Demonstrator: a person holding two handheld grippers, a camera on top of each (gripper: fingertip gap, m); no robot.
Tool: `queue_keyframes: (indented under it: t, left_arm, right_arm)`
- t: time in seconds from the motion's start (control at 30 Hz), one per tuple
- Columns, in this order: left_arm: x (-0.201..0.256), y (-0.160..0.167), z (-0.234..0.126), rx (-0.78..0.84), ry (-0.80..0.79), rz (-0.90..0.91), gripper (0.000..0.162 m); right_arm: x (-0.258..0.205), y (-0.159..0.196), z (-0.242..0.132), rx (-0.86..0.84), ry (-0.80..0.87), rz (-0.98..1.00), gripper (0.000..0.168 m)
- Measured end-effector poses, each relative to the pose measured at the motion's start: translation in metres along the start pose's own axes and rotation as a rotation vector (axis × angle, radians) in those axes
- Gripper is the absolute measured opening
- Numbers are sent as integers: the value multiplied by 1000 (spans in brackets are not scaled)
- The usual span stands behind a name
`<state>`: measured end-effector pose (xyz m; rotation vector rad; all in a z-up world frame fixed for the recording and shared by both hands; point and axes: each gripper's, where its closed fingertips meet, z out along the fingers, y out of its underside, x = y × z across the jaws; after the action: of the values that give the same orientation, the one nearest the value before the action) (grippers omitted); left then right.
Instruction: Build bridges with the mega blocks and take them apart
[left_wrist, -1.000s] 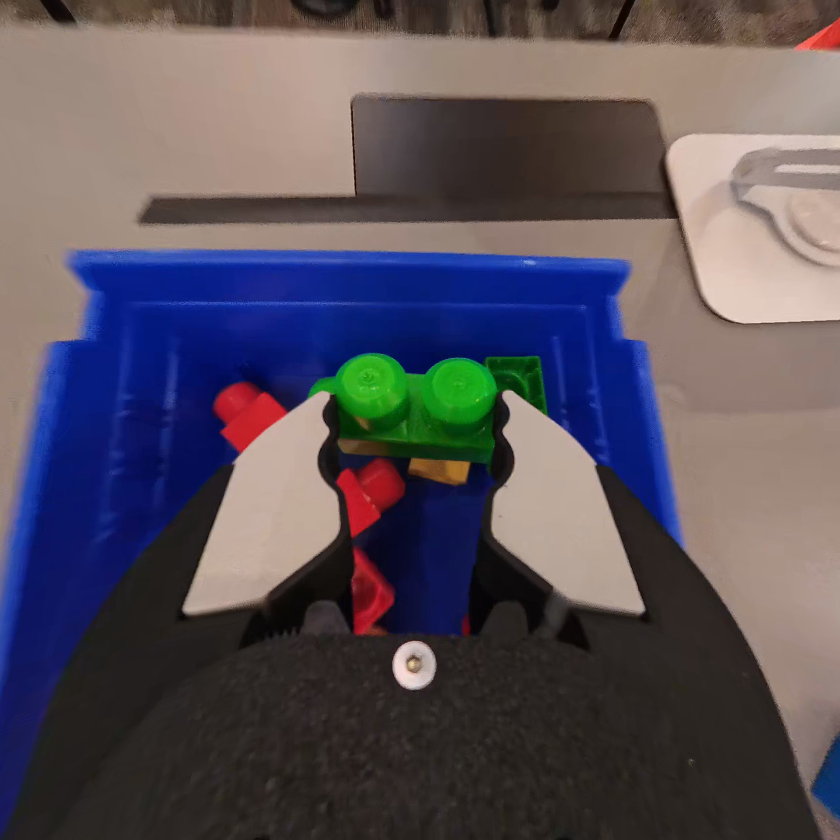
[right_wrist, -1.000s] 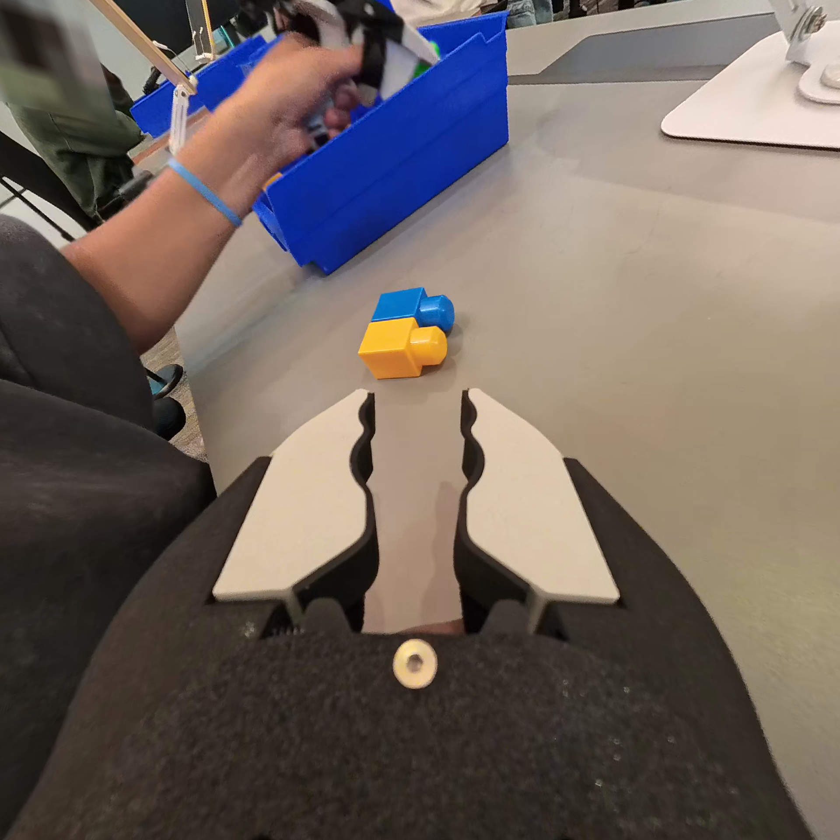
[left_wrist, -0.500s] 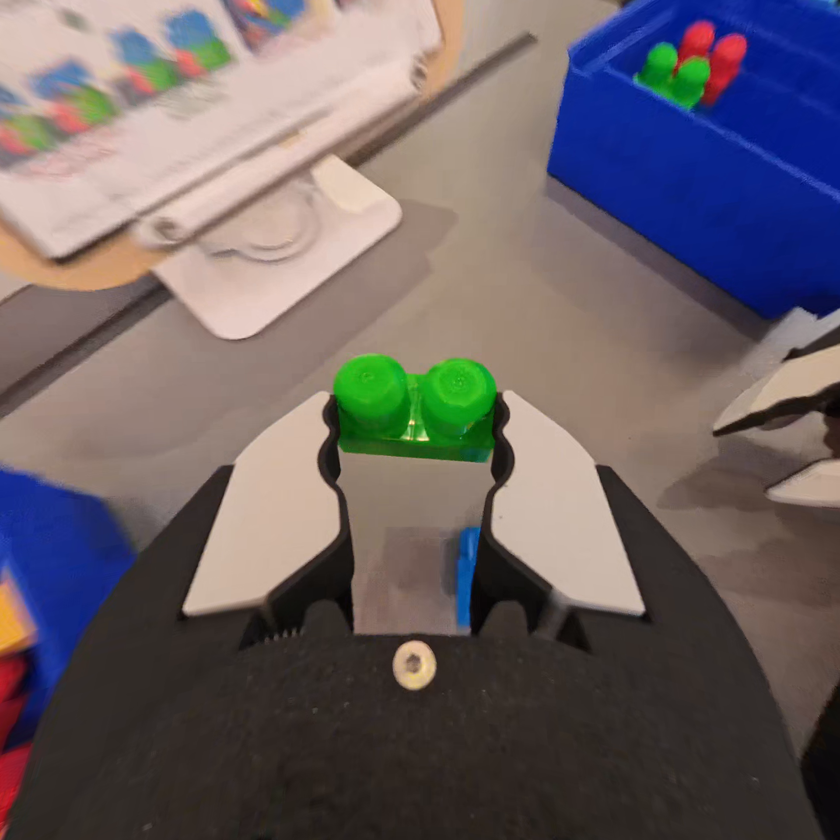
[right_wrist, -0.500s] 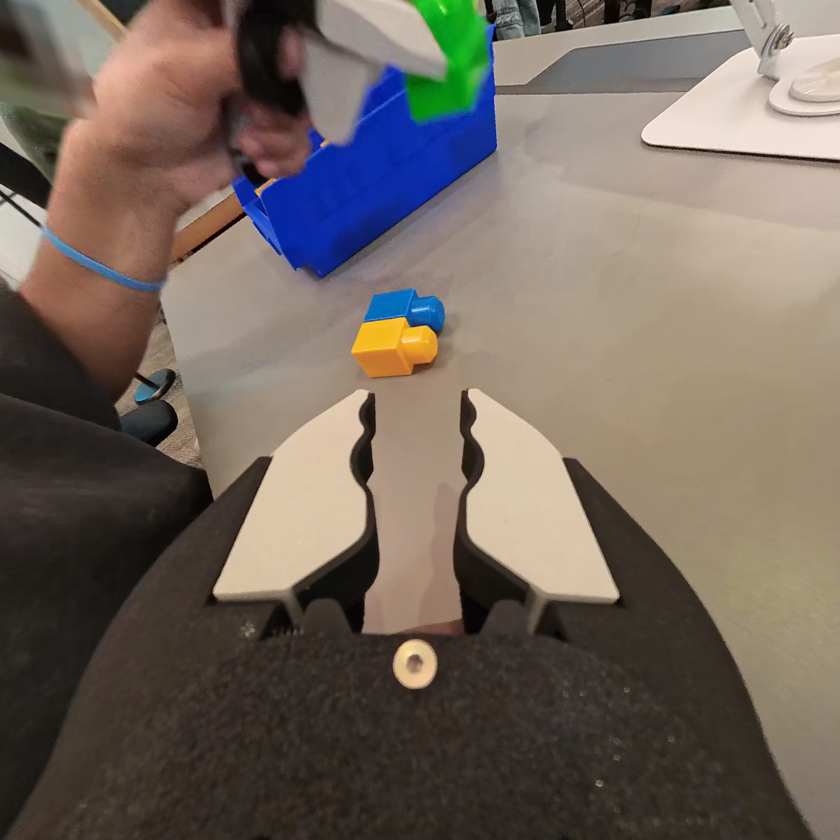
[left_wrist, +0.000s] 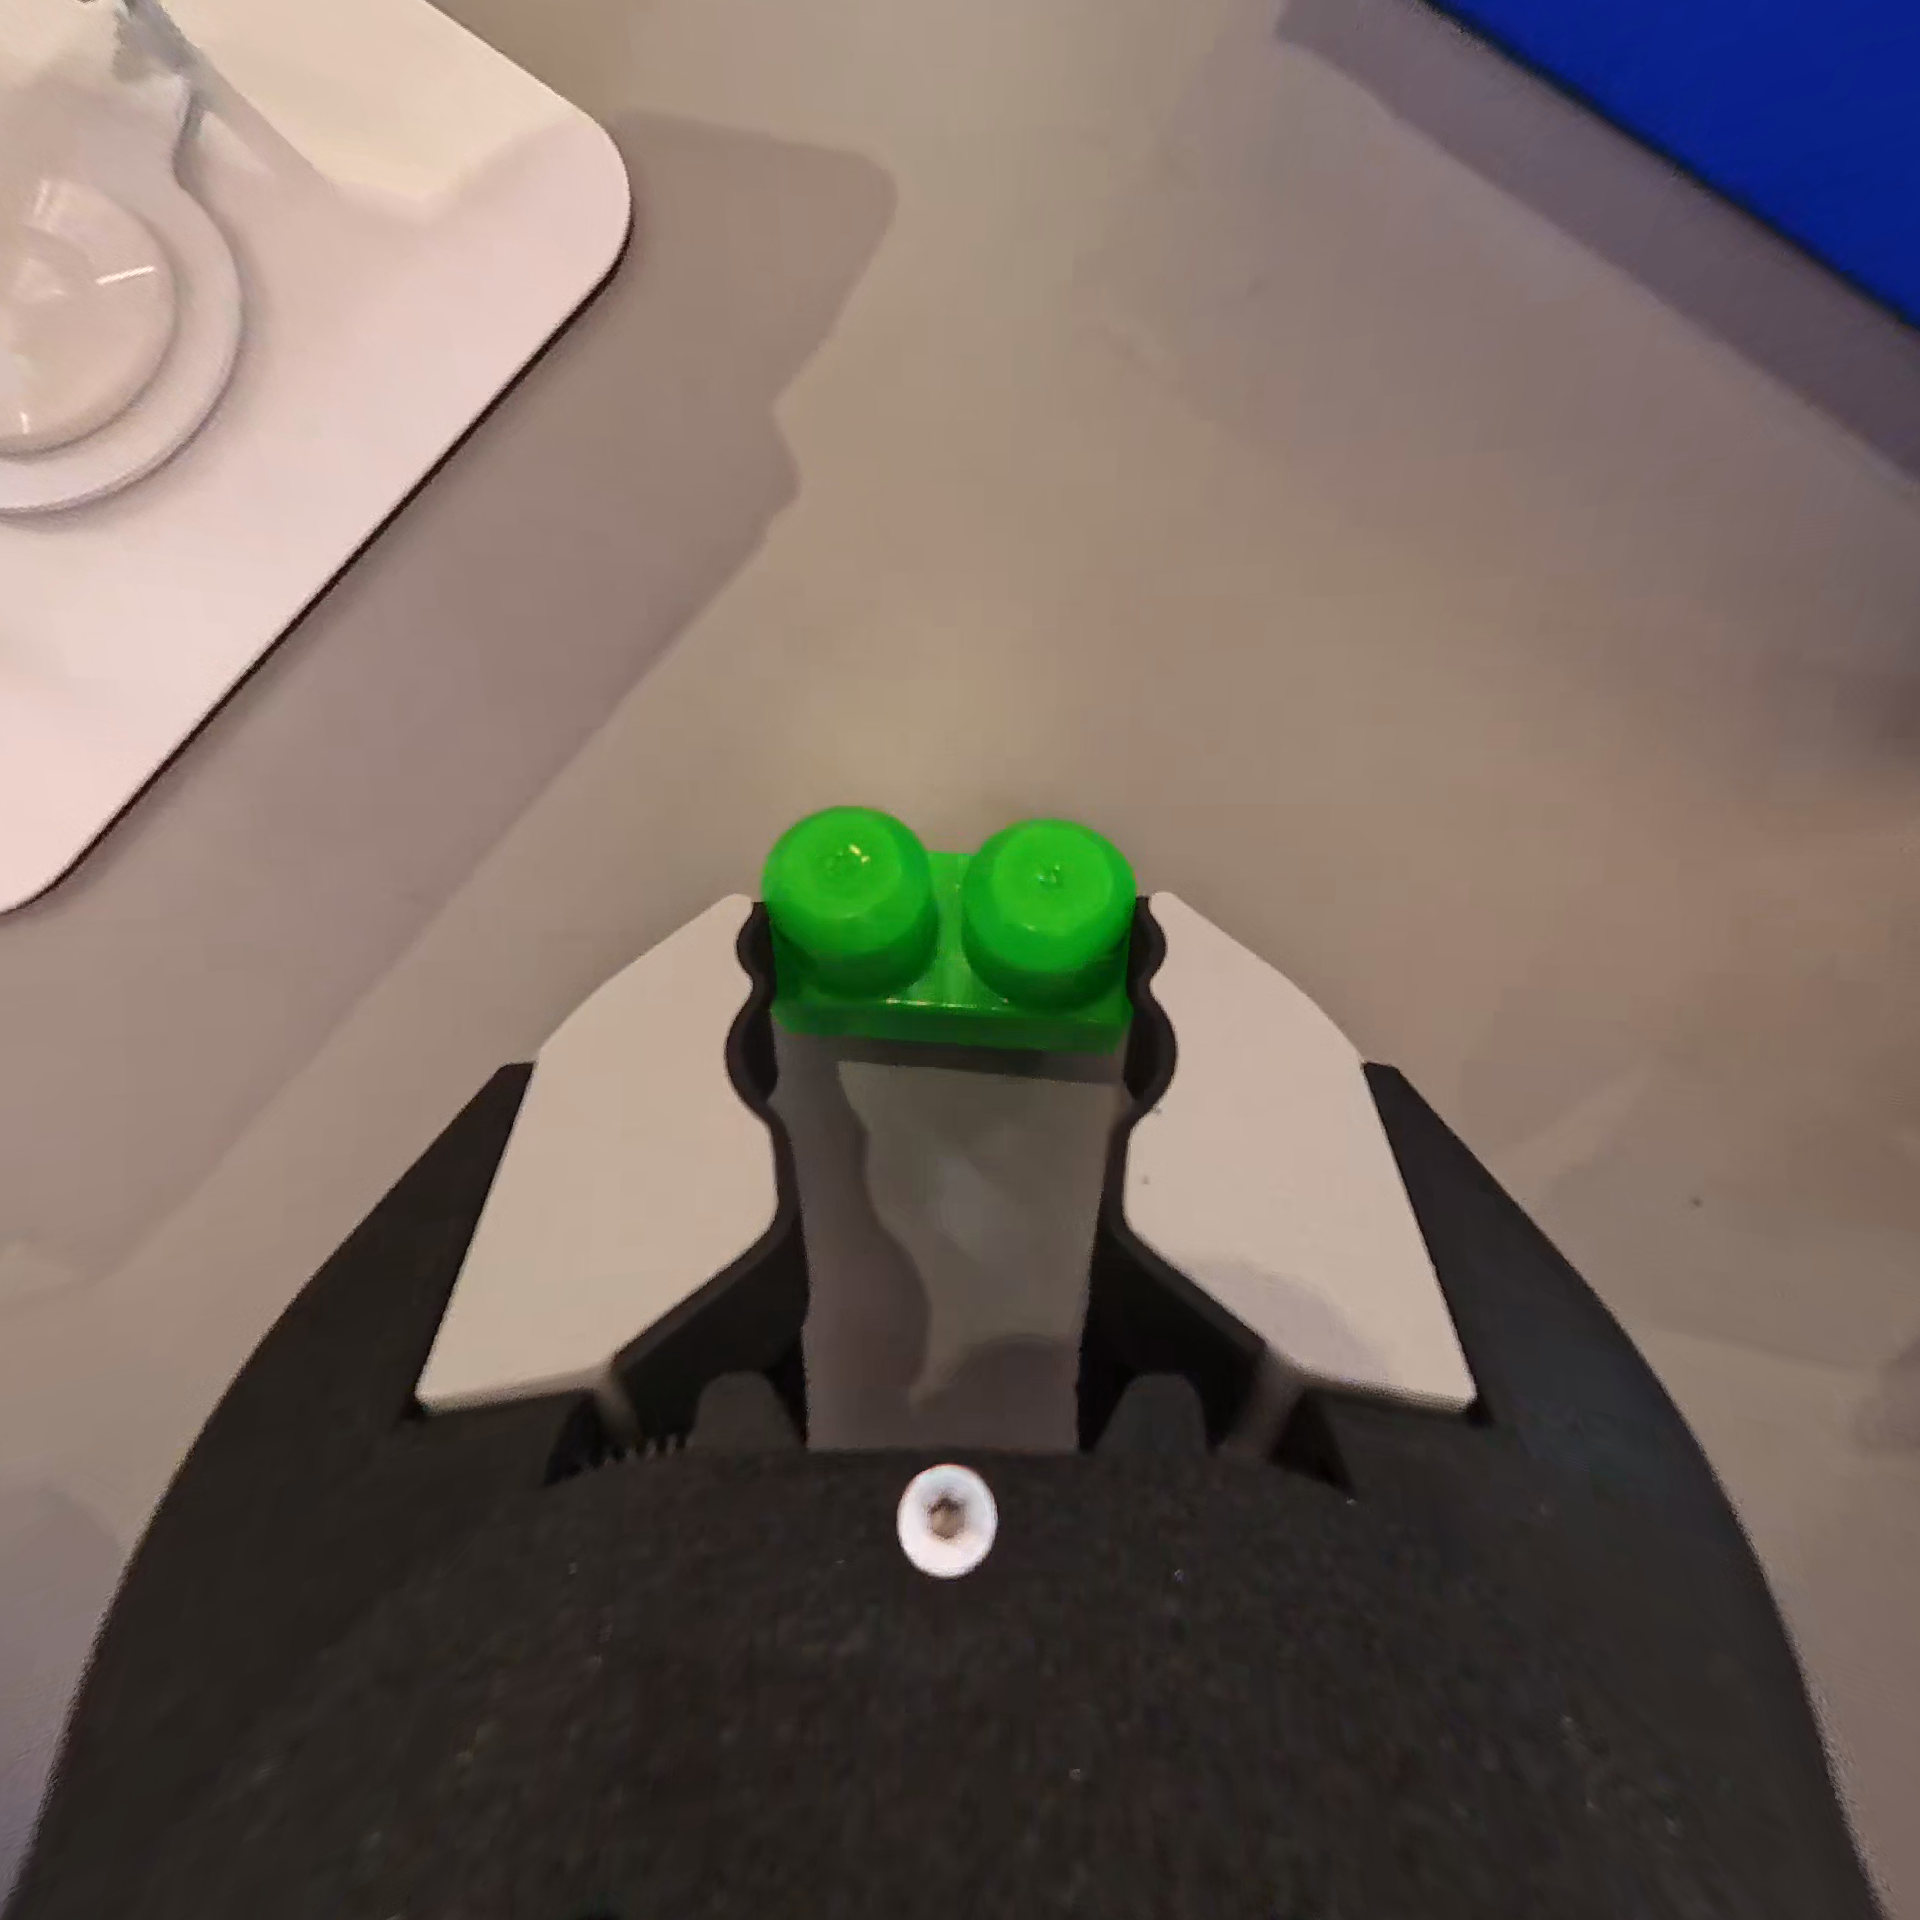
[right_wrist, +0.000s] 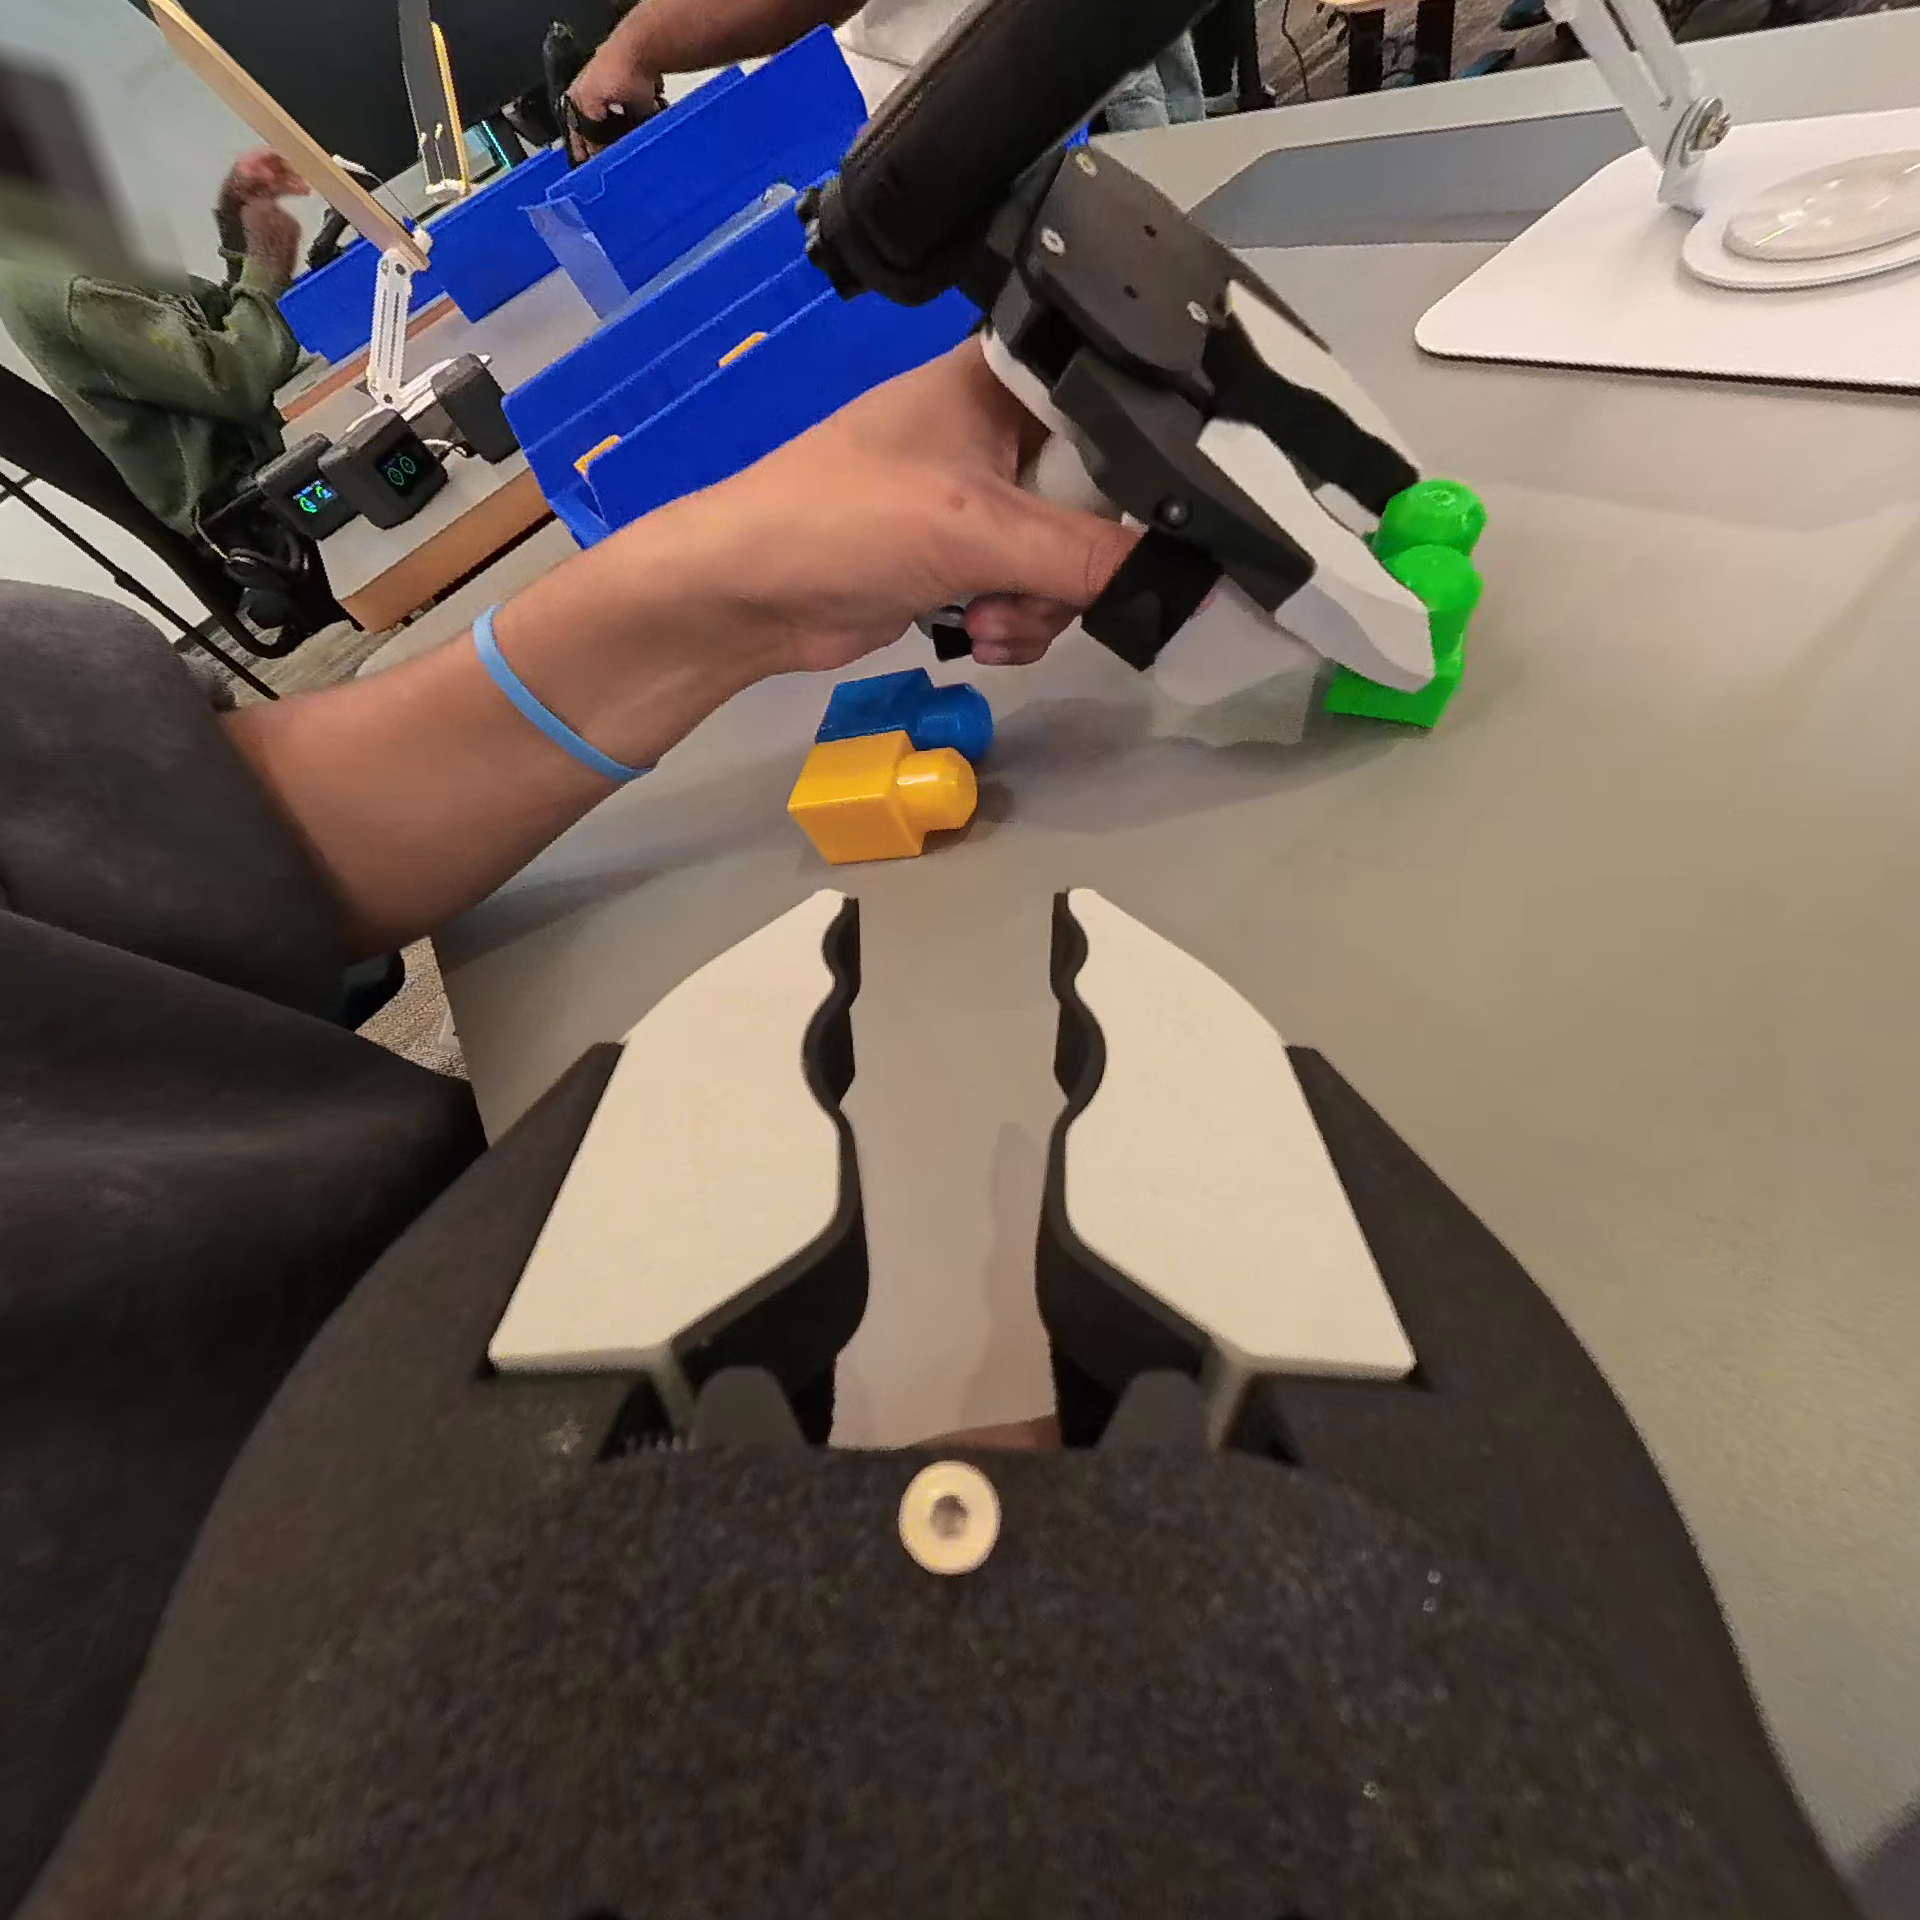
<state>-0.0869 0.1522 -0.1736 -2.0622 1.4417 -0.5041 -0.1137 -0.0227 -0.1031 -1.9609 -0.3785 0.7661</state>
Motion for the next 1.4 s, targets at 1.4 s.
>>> queue_keyframes:
  t: [1.4]
  left_arm:
    - [37,146,-102,-119,-85,-152,91]
  right_arm:
    - [3,9,7,-51,-1,-7,35]
